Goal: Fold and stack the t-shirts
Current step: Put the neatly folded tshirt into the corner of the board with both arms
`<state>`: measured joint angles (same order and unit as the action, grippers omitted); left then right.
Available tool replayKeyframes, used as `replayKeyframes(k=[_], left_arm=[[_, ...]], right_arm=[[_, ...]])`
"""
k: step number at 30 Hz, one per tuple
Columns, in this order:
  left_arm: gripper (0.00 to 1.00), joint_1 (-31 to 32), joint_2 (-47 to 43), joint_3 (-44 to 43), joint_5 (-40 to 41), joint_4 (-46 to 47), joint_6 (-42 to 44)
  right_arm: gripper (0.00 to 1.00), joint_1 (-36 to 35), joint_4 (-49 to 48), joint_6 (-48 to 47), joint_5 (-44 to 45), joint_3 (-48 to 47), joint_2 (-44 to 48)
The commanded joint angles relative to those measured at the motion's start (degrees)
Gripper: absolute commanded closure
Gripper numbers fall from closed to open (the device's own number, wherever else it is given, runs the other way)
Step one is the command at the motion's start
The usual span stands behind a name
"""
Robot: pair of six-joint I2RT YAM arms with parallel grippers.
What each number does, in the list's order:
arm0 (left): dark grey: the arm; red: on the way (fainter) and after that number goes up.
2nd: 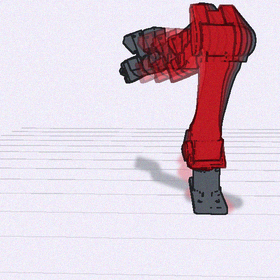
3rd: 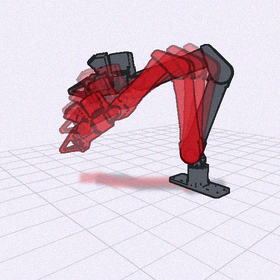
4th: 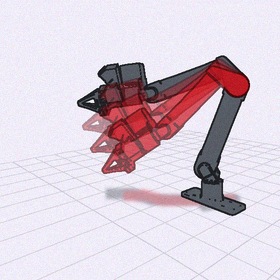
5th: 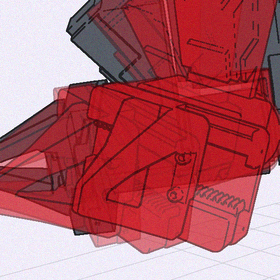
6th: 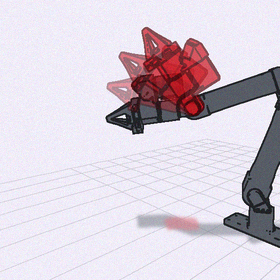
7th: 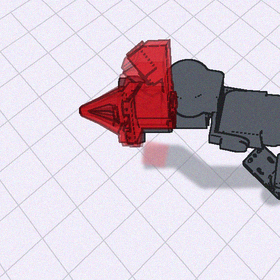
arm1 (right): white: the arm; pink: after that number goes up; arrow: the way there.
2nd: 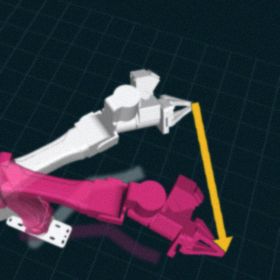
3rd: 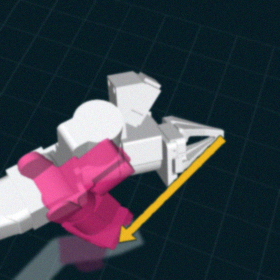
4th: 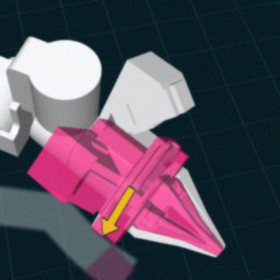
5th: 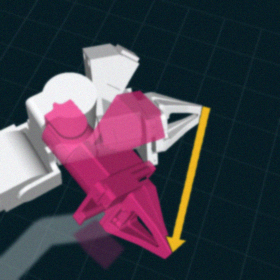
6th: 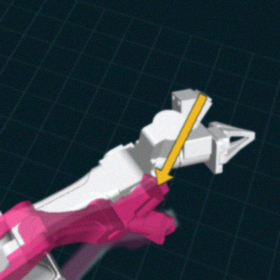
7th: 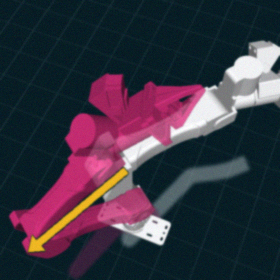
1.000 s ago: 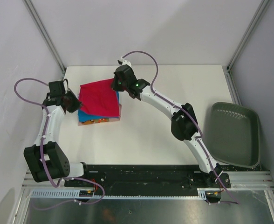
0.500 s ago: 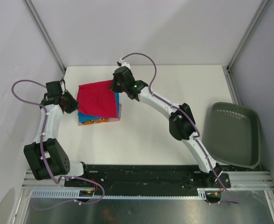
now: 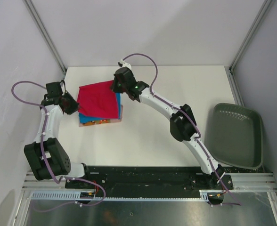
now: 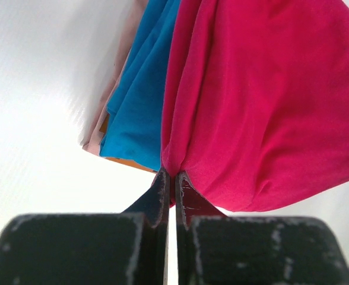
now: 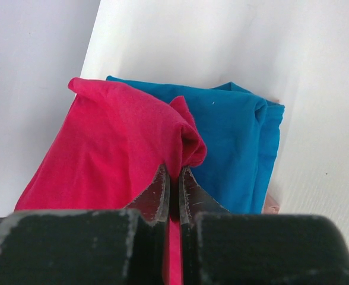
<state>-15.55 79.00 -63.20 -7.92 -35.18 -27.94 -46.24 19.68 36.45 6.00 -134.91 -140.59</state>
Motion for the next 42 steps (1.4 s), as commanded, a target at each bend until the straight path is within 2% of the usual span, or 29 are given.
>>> replayKeyframes(k=[1,5,7,9,11,12,13,16,19,23,28,31,36,39,42], left_arm=[[1.0,-0.88,0.81,-3.08,-0.23,0.96,1.43],[1.0,-1.1,1.74,-3.08,0.15,0.98,1.16],[0.98,-1.51,2.66,-2.59,1.06,0.92,0.92],[0.83,-2.51,4.12,-1.43,2.67,0.95,0.31],[0.6,-4.61,5.35,0.5,4.13,1.02,-0.65],[0.47,-5.82,5.58,1.53,4.57,1.23,-1.12],[0.39,-6.83,5.43,2.35,4.75,1.64,-1.35],[0.31,-7.77,3.0,3.21,3.26,2.95,-1.82],[0.33,-6.66,0.14,1.89,2.17,3.55,-2.09],[0.37,-1.98,-3.15,0.16,2.08,3.67,-1.33],[0.38,10.92,-5.19,0.39,1.35,3.7,-0.44],[0.39,20.42,-5.86,3.44,2.16,3.7,-4.97],[0.36,36.99,-3.57,7.14,14.34,3.75,-18.77],[0.36,42.63,-0.56,8.18,20.17,3.73,-27.53],[0.35,45.64,2.91,7.87,25.63,3.68,-33.67]], right_arm=[[1.0,0.76,-3.38,0.12,0.51,-3.58,-0.75],[0.98,1.34,-3.85,0.26,-0.39,-3.71,-1.51],[0.84,1.84,-3.62,0.39,-0.86,-3.87,-2.27],[0.6,2.79,-2.7,0.71,-1.4,-3.89,-2.9],[0.41,4.48,-1.09,1.36,-2.98,-3.85,-3.34],[0.36,5.63,-0.19,1.97,-4.18,-3.82,-3.44],[0.34,6.73,0.79,2.54,-5.71,-3.8,-3.41],[0.31,9.76,2.98,3.39,-8.86,-2.71,-1.91],[0.32,11.43,4.26,3.32,-9.96,-0.04,0.92],[0.32,12.2,4.37,2.3,-10.1,6.98,5.97],[0.32,13.55,3.33,1.51,-9.15,18.32,13.57],[0.33,15.25,2.12,2.07,-9.13,26.31,18.62],[0.34,18.07,-1.27,3.18,-9.92,39.77,26.87],[0.35,19.34,-1.56,3.01,-9.84,46.07,31.36],[0.35,20.24,-0.78,2.19,-9.18,50.44,34.93]])
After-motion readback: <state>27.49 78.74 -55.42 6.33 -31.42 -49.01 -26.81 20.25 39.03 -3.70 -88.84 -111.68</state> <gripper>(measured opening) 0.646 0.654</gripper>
